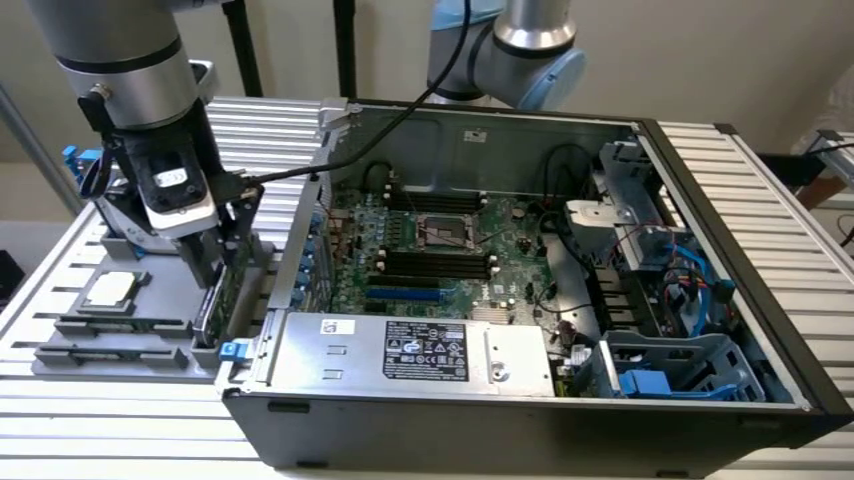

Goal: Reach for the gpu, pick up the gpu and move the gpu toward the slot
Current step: 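Pick up the gpu and move the gpu toward the slot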

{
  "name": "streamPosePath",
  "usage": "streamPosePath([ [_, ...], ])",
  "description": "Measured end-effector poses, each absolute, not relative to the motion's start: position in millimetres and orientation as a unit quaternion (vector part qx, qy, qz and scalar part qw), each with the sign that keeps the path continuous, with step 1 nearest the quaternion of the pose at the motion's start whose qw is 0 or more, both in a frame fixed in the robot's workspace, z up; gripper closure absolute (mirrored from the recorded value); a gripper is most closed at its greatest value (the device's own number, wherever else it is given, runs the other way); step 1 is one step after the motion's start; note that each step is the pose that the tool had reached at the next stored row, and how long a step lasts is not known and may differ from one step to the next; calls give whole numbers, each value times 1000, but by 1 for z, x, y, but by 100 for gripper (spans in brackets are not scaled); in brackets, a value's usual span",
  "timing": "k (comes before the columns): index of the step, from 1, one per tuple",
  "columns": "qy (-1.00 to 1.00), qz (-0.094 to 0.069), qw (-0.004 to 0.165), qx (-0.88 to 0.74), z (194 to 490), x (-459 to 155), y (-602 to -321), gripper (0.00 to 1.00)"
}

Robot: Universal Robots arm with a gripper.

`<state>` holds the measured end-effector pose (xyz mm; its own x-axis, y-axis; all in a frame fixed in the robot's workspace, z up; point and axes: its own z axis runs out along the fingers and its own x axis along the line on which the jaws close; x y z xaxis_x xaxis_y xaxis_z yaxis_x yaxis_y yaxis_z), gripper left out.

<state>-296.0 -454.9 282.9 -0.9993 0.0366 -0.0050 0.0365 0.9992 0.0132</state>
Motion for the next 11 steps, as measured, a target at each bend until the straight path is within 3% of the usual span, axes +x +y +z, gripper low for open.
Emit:
streamPosePath([
  [11, 1000, 7, 2, 20, 263, -294, -455, 58],
])
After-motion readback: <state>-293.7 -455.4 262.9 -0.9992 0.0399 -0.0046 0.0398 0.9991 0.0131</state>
